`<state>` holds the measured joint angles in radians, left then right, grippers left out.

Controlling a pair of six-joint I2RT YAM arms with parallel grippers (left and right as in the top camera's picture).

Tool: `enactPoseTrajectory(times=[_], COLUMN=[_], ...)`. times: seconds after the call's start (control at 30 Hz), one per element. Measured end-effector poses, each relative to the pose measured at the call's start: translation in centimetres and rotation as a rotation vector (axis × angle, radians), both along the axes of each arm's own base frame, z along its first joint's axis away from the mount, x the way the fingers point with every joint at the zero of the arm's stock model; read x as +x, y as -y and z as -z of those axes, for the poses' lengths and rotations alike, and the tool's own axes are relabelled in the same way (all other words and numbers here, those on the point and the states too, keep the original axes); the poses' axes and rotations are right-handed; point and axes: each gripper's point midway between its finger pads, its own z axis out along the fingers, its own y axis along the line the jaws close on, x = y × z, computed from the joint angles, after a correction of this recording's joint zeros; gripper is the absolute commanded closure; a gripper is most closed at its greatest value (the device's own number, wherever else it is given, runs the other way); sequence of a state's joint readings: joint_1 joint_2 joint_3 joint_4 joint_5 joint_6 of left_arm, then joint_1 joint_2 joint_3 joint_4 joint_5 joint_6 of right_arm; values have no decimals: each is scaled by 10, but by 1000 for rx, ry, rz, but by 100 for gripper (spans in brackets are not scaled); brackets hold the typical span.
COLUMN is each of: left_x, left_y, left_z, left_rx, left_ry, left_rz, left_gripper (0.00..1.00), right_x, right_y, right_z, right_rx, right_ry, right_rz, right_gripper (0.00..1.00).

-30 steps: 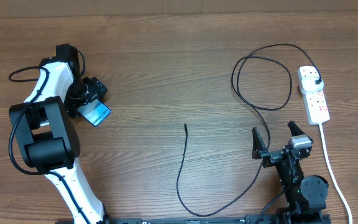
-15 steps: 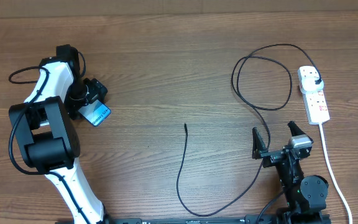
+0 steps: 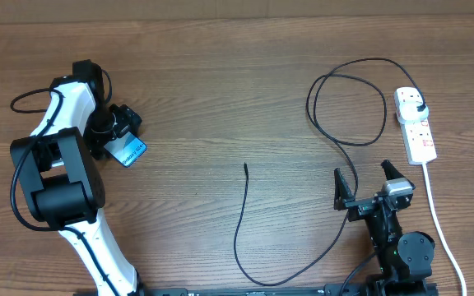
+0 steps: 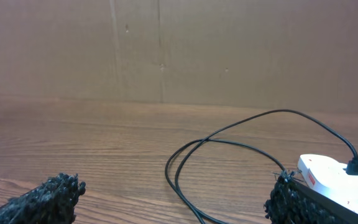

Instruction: Plug charger to phone and switch on socket

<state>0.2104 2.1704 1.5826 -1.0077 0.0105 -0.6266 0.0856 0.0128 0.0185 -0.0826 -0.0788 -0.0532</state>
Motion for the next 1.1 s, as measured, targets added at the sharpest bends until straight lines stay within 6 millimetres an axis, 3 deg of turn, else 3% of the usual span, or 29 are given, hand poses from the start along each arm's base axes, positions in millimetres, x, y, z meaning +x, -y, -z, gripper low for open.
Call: enactPoseTrajectory(times=[0.63,0.83,1.1], left_x=[0,0,0], left_y=[0,0,0], left_z=[0,0,0], left_rx=[-1,-1,-2], left_ry=[-1,0,0], left_rz=[-1,-1,-1], left_gripper=[1,9,9], right_x=[0,0,0], right_y=[0,0,0], right_z=[0,0,0], right_rx=[0,0,0], right_ry=[1,1,1], right_rz=[0,0,0], right_gripper=[0,0,0])
